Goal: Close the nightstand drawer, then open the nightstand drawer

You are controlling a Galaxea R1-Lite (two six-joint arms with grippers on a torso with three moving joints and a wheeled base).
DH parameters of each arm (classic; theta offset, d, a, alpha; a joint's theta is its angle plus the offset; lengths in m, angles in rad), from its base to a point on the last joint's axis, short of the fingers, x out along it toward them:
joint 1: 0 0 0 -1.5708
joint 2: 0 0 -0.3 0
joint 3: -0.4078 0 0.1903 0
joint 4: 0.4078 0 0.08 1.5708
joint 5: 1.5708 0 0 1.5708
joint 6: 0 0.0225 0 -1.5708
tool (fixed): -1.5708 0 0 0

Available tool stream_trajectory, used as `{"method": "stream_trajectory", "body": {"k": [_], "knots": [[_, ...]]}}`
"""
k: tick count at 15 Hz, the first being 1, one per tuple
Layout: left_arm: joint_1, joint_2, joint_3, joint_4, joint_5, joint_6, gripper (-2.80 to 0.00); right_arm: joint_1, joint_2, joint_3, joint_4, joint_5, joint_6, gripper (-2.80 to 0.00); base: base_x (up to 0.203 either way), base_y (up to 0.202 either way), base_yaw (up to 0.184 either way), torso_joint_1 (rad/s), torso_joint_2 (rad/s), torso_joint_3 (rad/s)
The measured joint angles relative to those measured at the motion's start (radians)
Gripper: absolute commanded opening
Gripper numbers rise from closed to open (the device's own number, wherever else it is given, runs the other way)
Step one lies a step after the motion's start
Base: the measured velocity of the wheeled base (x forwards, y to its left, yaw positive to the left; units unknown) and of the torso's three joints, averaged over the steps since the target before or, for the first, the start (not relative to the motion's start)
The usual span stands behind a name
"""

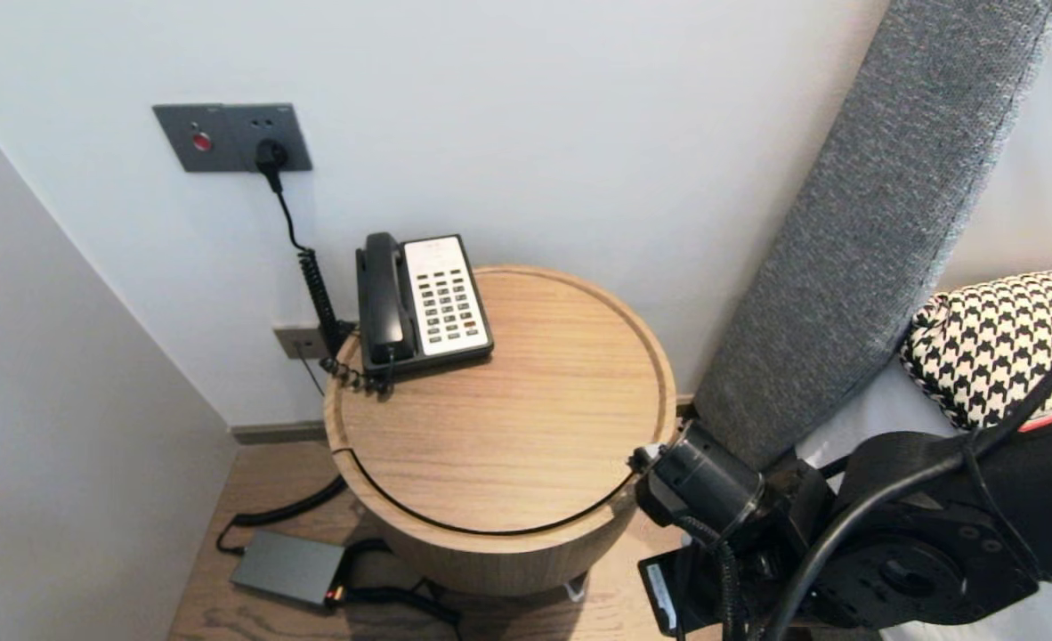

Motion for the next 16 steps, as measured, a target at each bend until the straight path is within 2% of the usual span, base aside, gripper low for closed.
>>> {"method": "stream_trajectory", "body": {"k": [3, 6, 11, 16], "knots": [[0.0, 0.0, 0.0, 0.0, 0.0, 0.0, -2.8, -0.077, -0.068, 0.094, -0.001, -0.001, -0.029, -2.8, 0.0, 0.0, 0.0, 0.0, 0.0, 0.0], [0.0, 0.0, 0.0, 0.0, 0.0, 0.0, -2.8, -0.192, -0.142, 0.167, -0.016, 0.001, -0.097, -2.8, 0.0, 0.0, 0.0, 0.0, 0.0, 0.0], [0.0, 0.0, 0.0, 0.0, 0.0, 0.0, -2.8, -0.462, -0.258, 0.226, -0.035, 0.028, -0.251, -2.8, 0.0, 0.0, 0.0, 0.0, 0.0, 0.0], [0.0, 0.0, 0.0, 0.0, 0.0, 0.0, -2.8, -0.753, -0.367, 0.248, -0.034, 0.134, -0.424, -2.8, 0.0, 0.0, 0.0, 0.0, 0.0, 0.0]]}}
